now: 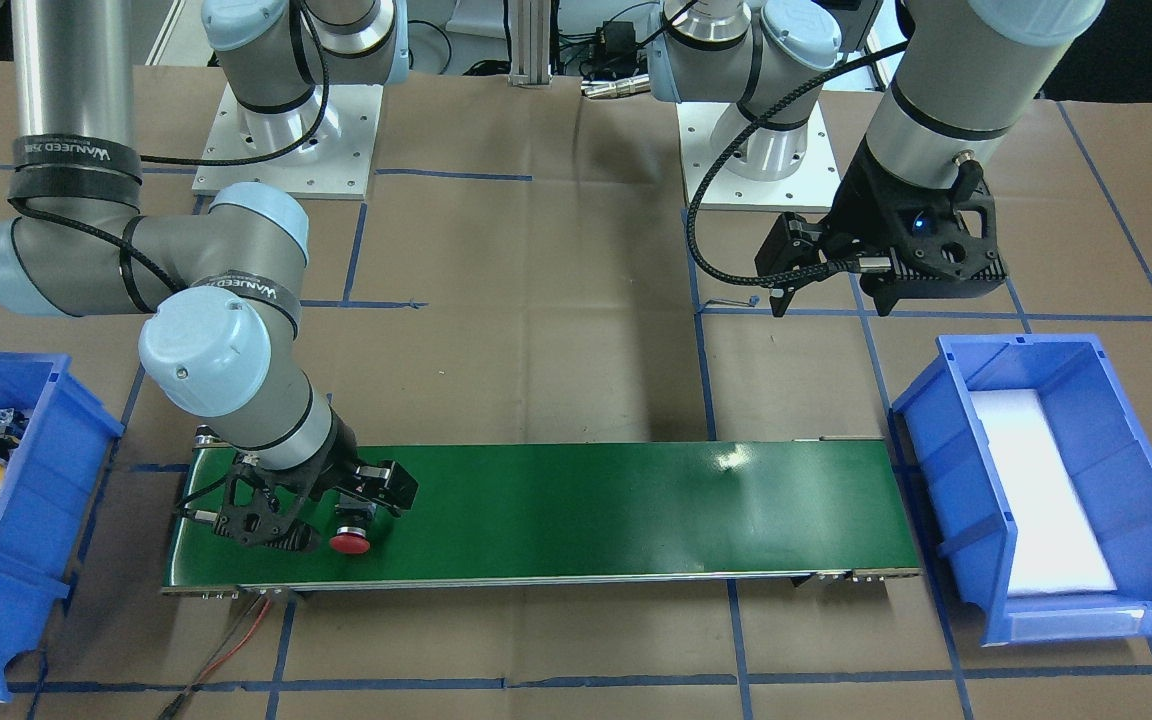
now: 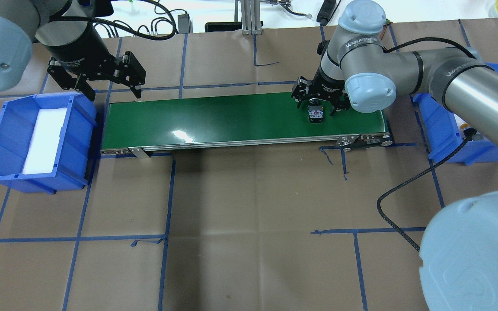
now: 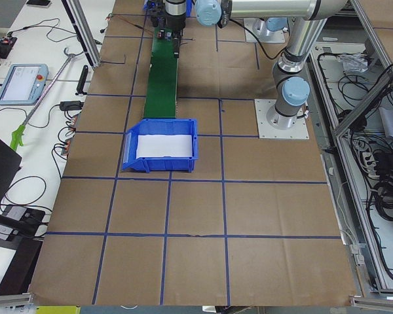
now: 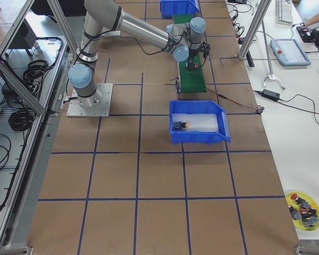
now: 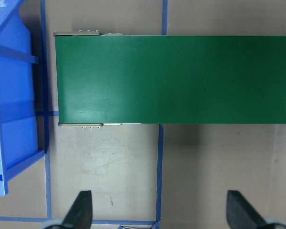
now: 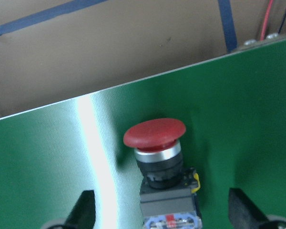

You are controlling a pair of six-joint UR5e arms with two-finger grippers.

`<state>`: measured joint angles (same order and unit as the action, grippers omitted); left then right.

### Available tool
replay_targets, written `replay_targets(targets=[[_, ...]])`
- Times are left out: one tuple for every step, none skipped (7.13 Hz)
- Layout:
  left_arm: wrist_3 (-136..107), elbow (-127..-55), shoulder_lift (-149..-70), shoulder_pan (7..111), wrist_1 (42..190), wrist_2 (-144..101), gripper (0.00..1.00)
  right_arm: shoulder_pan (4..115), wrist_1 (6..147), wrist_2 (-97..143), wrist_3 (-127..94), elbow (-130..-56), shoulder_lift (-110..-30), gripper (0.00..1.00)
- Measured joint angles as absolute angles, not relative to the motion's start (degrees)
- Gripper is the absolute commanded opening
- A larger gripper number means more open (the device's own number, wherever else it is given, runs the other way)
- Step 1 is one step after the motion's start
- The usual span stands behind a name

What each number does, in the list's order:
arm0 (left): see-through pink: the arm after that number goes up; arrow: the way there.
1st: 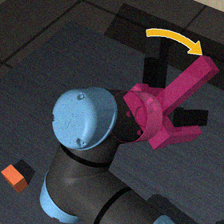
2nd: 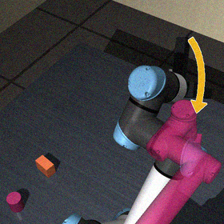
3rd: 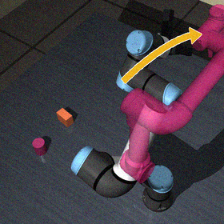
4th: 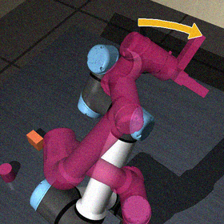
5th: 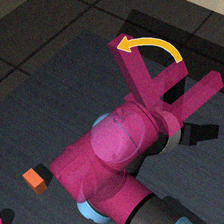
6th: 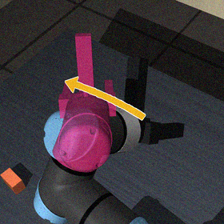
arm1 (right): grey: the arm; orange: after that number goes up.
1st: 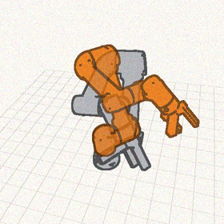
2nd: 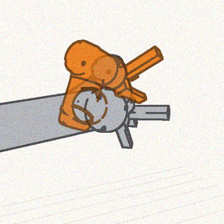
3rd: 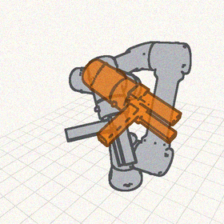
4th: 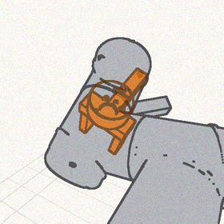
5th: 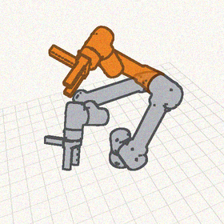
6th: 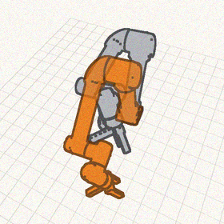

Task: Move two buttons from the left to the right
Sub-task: 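Carry the red button into the right blue bin and release it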

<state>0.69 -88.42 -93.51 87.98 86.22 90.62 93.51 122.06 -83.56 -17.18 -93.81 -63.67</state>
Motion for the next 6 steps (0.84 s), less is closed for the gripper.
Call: replay_targets(targets=[[0.6,-88.4,-93.5,88.0,86.2,90.6,1.0,93.5,121.8,-85.9,-16.7,-93.8,-63.4,0.24],[0.6,-88.4,-93.5,88.0,86.2,90.6,1.0,93.5,121.2,-87.1,-16.2,-93.8,-63.3,0.06],[0.6,-88.4,-93.5,88.0,86.2,90.6,1.0,93.4,120.2,-87.5,-15.9,-93.6,-63.3,0.04],[0.6,-88.4,-93.5,88.0,86.2,90.6,1.0,93.3,118.9,-87.6,-15.6,-93.2,-63.4,0.04],[0.6,-88.4,-93.5,88.0,86.2,90.6,1.0,92.9,117.1,-88.4,-14.7,-92.0,-64.0,0.04],[0.6,-88.4,-93.5,88.0,86.2,90.6,1.0,91.5,113.5,-90.4,-11.9,-89.5,-65.0,0.04]])
